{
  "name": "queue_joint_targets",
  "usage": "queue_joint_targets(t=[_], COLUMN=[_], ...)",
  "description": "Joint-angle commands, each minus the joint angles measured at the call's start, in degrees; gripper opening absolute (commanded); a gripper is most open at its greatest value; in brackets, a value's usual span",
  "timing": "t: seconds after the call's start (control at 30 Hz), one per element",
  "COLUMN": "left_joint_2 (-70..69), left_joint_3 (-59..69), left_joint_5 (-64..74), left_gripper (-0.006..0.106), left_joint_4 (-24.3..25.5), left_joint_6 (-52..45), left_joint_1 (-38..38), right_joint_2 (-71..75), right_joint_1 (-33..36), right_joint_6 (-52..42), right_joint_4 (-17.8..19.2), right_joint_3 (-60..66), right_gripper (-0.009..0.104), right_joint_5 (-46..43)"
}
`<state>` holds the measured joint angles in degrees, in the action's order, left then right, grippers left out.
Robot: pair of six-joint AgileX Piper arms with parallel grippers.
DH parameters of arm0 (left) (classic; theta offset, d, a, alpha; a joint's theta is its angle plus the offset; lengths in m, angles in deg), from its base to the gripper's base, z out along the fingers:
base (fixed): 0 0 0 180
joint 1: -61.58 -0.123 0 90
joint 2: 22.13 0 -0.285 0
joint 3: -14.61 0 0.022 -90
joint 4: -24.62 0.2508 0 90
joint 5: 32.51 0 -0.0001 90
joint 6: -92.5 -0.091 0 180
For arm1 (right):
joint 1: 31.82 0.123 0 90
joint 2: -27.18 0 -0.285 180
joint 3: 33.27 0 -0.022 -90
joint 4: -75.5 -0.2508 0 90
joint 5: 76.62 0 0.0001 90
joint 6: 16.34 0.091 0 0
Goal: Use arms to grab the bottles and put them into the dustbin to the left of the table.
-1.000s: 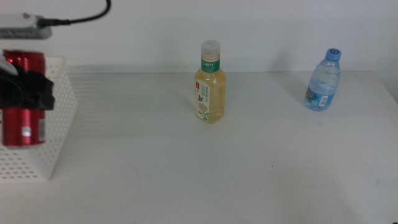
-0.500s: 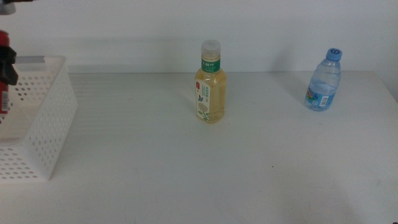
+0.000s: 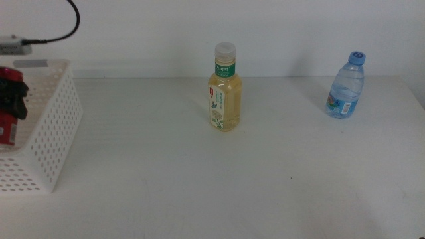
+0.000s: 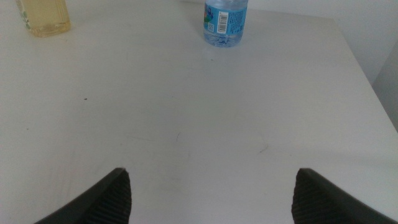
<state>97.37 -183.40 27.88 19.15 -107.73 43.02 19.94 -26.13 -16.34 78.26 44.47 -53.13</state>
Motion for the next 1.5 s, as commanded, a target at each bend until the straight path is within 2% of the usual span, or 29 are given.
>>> queue_joint_targets(t=[0.0,0.17,0.3,0.37,0.5,0.6,0.67,0.8,0.9,1.2,1.47], left_joint_2=[-2.4,-1.0,-0.8,-0.1,0.8,0.8,0.8,0.6,-2.0,-17.5,-34.3], left_joint_3=[-2.3,-2.3,-2.3,-2.3,-2.3,-2.3,-2.3,-2.3,-2.3,0.2,12.7], left_joint_5=[-2.8,-3.8,-4.2,-3.3,-2.3,-2.2,-2.3,-2.2,-1.7,-5.2,-15.5], left_gripper=[0.003,0.006,0.02,0.043,0.069,0.085,0.09,0.09,0.09,0.086,0.086], left_joint_4=[0.2,0.7,0.6,0.6,0.6,0.9,0.8,0.6,-1.5,-12.8,-12.0], left_joint_6=[0.2,0.1,-0.6,-0.6,-0.6,-0.6,-0.6,-0.5,1.0,-2.7,-2.9], left_joint_1=[0.0,0.0,0.0,0.0,0.0,0.0,0.0,0.0,0.1,1.2,12.1], right_joint_2=[1.6,1.6,1.6,1.6,1.6,1.6,1.6,1.6,1.6,1.6,1.6], right_joint_1=[-0.3,-0.3,-0.3,-0.3,-0.3,-0.3,-0.3,-0.3,-0.3,-0.3,-0.3], right_joint_6=[-0.7,-0.7,-0.7,-0.7,-0.7,-0.7,-0.7,-0.7,-0.7,-0.7,-0.7], right_joint_4=[0.5,0.5,0.5,0.5,0.5,0.5,0.5,0.5,0.5,0.5,0.5], right_joint_3=[-1.6,-1.6,-1.6,-1.6,-1.6,-1.6,-1.6,-1.6,-1.6,-1.6,-1.6], right_gripper=[0.068,0.068,0.068,0.068,0.068,0.068,0.068,0.068,0.068,0.068,0.068], right_joint_5=[-4.2,-4.2,-4.2,-4.2,-4.2,-4.2,-4.2,-4.2,-4.2,-4.2,-4.2])
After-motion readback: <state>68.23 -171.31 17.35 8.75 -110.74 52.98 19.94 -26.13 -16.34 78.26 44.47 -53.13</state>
